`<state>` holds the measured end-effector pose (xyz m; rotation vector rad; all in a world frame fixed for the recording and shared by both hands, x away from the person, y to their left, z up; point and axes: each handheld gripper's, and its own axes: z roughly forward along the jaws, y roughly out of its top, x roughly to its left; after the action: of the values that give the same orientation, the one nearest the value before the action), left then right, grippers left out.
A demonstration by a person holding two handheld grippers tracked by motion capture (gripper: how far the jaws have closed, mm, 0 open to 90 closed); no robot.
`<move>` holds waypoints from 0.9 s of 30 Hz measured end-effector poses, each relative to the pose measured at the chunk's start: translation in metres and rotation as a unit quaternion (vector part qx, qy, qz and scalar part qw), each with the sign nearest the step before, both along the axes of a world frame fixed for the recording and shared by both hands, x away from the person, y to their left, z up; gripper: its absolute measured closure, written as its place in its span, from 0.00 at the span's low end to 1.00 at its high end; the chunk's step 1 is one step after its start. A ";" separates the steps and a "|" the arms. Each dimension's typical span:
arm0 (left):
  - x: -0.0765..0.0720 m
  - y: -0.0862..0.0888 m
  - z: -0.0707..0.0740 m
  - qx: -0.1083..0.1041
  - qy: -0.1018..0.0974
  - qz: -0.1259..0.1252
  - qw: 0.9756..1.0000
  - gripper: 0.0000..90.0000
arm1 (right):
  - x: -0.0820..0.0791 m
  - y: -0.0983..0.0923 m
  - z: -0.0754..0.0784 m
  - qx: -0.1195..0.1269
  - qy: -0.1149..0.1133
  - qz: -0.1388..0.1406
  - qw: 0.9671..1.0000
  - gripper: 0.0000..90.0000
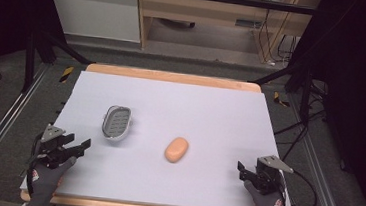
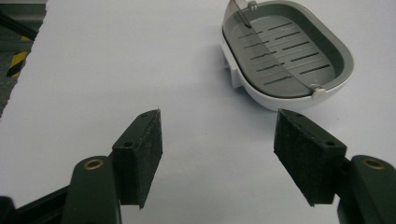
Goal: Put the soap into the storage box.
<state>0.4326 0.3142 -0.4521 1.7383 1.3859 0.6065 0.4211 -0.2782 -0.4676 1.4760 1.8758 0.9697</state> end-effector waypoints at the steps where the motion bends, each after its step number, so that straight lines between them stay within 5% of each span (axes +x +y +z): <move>1: -0.001 -0.001 0.001 -0.001 -0.001 -0.001 1.000 0.36 | 0.000 0.000 0.000 -0.001 0.000 0.001 1.000 0.30; 27: -0.007 -0.035 0.016 -0.009 -0.013 -0.043 0.999 0.37 | -0.003 0.005 0.000 -0.008 -0.009 -0.002 1.000 0.31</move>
<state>0.4259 0.2791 -0.4357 1.7613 1.2882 0.5657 0.4176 -0.2735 -0.4680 1.4556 1.8638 0.9606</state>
